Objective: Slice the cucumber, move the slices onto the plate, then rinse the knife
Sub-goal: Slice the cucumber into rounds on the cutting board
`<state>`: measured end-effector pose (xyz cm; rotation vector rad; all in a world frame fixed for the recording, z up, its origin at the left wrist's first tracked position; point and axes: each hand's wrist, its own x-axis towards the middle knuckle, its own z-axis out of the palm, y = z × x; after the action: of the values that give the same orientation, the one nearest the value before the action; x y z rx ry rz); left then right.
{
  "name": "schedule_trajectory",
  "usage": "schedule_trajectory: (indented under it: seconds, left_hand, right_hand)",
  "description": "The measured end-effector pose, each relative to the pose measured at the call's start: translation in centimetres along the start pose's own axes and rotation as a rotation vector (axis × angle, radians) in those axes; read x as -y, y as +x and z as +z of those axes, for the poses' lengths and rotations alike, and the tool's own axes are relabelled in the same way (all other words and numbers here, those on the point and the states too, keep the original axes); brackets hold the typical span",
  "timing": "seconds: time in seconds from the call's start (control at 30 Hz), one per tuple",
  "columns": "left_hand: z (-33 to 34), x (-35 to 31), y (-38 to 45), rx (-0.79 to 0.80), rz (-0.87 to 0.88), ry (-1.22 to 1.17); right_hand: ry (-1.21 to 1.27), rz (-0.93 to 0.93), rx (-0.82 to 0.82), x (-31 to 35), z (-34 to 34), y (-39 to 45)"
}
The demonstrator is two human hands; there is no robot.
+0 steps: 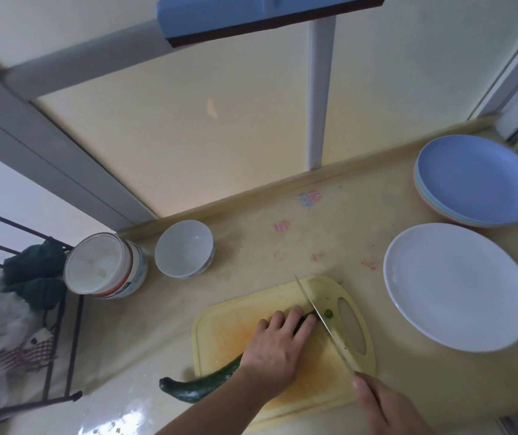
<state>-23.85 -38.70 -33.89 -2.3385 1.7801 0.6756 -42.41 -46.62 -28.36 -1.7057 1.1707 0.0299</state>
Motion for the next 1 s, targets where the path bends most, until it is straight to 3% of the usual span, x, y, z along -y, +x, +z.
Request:
schedule_trajectory:
  seconds: [0.23, 0.47, 1.0]
  left_hand:
    - [0.3, 0.0, 0.2, -0.013, -0.006, -0.013]
    - [0.5, 0.2, 0.1, -0.073, -0.022, -0.055]
    - [1.1, 0.5, 0.1, -0.126, -0.006, -0.076]
  right_hand:
    - [-0.048, 0.012, 0.102, 0.0, 1.1, 2.8]
    - [0.022, 0.005, -0.013, -0.9, 1.2, 3.0]
    - [-0.027, 0.037, 0.066, 0.2, 0.4, 0.9]
